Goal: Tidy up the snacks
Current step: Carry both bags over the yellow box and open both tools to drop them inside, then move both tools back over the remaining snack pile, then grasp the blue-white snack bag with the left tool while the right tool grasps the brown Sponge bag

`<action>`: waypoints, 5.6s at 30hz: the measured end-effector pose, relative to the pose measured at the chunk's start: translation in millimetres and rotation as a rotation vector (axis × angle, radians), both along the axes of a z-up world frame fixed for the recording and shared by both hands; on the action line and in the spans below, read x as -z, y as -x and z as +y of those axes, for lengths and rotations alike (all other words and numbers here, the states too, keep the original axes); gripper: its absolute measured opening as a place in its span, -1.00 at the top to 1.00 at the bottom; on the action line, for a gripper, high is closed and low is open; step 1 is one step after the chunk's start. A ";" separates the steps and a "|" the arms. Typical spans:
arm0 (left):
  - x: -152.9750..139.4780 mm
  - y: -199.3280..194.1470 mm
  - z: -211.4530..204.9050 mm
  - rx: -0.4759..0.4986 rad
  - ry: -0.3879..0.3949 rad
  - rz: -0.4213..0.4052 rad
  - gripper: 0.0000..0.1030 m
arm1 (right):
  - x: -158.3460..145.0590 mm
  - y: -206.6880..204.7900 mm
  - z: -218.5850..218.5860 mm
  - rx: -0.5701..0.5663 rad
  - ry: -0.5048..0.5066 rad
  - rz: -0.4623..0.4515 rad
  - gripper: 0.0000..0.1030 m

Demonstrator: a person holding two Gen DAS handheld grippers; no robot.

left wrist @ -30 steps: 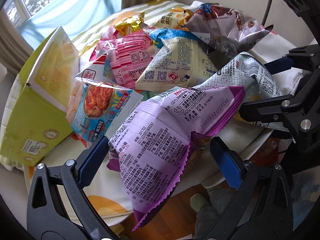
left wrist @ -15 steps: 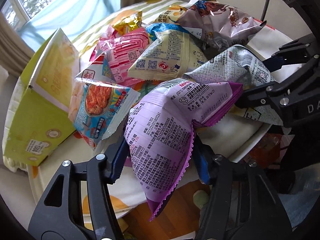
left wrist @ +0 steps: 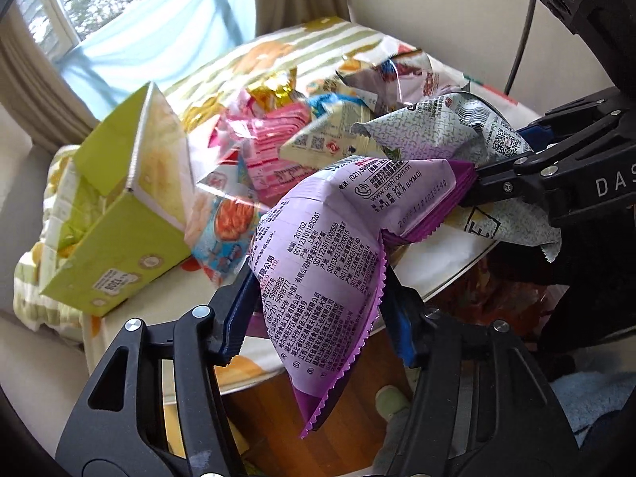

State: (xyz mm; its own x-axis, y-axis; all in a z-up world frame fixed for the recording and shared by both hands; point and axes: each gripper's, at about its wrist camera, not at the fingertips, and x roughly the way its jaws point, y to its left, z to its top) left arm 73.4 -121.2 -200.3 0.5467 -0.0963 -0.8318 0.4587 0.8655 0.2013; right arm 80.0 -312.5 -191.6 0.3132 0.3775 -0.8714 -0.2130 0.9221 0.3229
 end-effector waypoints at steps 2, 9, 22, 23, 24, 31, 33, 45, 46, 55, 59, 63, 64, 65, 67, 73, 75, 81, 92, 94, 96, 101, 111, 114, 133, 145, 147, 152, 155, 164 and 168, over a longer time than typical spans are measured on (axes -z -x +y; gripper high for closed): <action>-12.7 2.4 6.0 -0.032 0.016 -0.016 -0.06 | -11.3 0.2 2.4 -0.011 -0.012 -0.017 -0.10; -56.4 -1.7 31.1 -0.121 0.060 -0.118 -0.06 | -62.4 -0.2 17.2 -0.054 -0.037 -0.127 -0.10; -100.7 -86.8 147.6 -0.172 0.093 -0.243 -0.06 | -138.1 -70.2 105.8 -0.044 -0.023 -0.283 -0.10; -101.2 -94.1 157.9 -0.171 0.090 -0.244 -0.06 | -140.8 -78.5 118.1 -0.040 -0.030 -0.287 -0.10; -101.6 -105.2 170.6 -0.171 0.086 -0.242 -0.06 | -141.7 -86.4 128.6 -0.037 -0.033 -0.289 -0.10; -91.3 -159.9 234.9 -0.149 0.058 -0.203 -0.06 | -134.7 -136.6 204.1 -0.001 -0.041 -0.251 -0.10; -84.0 -177.6 248.1 -0.131 0.054 -0.179 -0.06 | -129.3 -147.1 220.6 0.023 -0.042 -0.234 -0.10; -45.5 -228.7 266.8 -0.036 0.076 -0.090 -0.99 | -100.6 -175.2 249.9 0.155 -0.007 -0.146 -0.10; -46.4 -228.5 267.9 -0.039 0.087 -0.082 -0.99 | -99.1 -176.4 250.0 0.158 -0.005 -0.141 -0.10; -57.5 -216.0 308.5 -0.210 0.154 -0.026 -0.99 | -84.0 -179.8 268.8 0.097 0.021 -0.127 -0.10; -63.8 -208.2 327.0 -0.274 0.186 -0.034 -0.99 | -71.8 -176.8 281.7 0.091 0.010 -0.122 -0.10; -69.1 -206.1 334.6 -0.324 0.176 -0.049 -0.99 | -62.8 -175.4 289.6 0.085 -0.003 -0.123 -0.10; -71.2 -207.9 337.1 -0.337 0.175 -0.055 -0.99 | -61.9 -175.6 289.8 0.084 -0.009 -0.122 -0.10; -72.2 -208.1 338.6 -0.350 0.180 -0.058 -0.99 | -61.9 -175.8 290.2 0.085 -0.008 -0.122 -0.11; -74.6 -206.6 341.6 -0.366 0.203 -0.057 -0.99 | -62.1 -176.3 288.3 0.102 -0.002 -0.132 -0.17; -72.2 -197.2 346.2 -0.382 0.189 -0.056 -0.99 | -65.7 -165.4 276.6 0.141 -0.061 -0.178 -1.00; -70.7 -195.2 348.0 -0.389 0.198 -0.048 -0.99 | -66.6 -158.8 277.3 0.129 -0.051 -0.186 -1.00; -73.4 -188.2 351.0 -0.385 0.214 -0.062 -0.99 | -68.6 -144.7 279.9 0.122 -0.031 -0.193 -1.00; -90.0 -172.8 346.0 -0.316 0.308 -0.070 -0.99 | -98.2 -109.5 274.6 0.153 0.030 -0.256 -1.00; -93.1 -169.6 337.4 -0.282 0.318 -0.071 -0.99 | -104.3 -100.4 267.4 0.172 0.029 -0.260 -1.00; -96.4 -166.4 327.2 -0.255 0.322 -0.077 -0.99 | -109.0 -91.1 258.3 0.191 0.034 -0.272 -1.00; -103.1 -156.1 298.2 -0.198 0.332 -0.083 -0.99 | -121.6 -68.5 230.2 0.251 0.093 -0.316 -1.00; -121.8 -133.0 198.7 -0.125 0.317 -0.140 -0.99 | -143.7 -33.1 132.2 0.346 0.139 -0.389 -1.00; -120.3 -127.0 160.4 -0.142 0.291 -0.153 -0.99 | -147.3 -25.9 94.1 0.367 0.128 -0.404 -1.00; -37.0 -107.9 -28.0 -0.073 0.202 -0.008 -0.99 | -68.6 -58.9 -63.7 0.235 0.008 -0.115 -1.00; 42.1 -126.2 -81.0 0.105 0.079 0.095 -0.95 | -1.8 -83.5 -57.2 0.222 -0.093 0.056 -1.00; 49.9 -130.7 -83.4 0.122 0.072 0.117 -0.87 | 5.8 -85.9 -54.7 0.234 -0.101 0.080 -1.00; 65.8 -136.7 -90.1 0.164 0.070 0.178 -0.55 | 22.4 -92.9 -50.3 0.233 -0.099 0.131 -1.00; 70.7 -140.3 -91.5 0.179 0.079 0.205 -0.45 | 28.5 -97.4 -49.0 0.220 -0.105 0.147 -1.00; 72.2 -148.3 -90.9 0.205 0.084 0.244 -0.12 | 39.9 -106.5 -46.3 0.203 -0.108 0.179 -1.00; 69.4 -149.0 -88.9 0.195 0.091 0.251 -0.03 | 42.4 -104.8 -46.8 0.198 -0.108 0.186 -1.00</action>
State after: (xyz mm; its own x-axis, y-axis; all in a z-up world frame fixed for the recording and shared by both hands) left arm 222.4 -210.1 -269.7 0.2892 -0.2594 -0.9214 0.6431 0.7657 -0.0137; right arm 184.8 -359.3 -233.9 0.2288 0.4187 -0.8788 0.0398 0.8980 0.4382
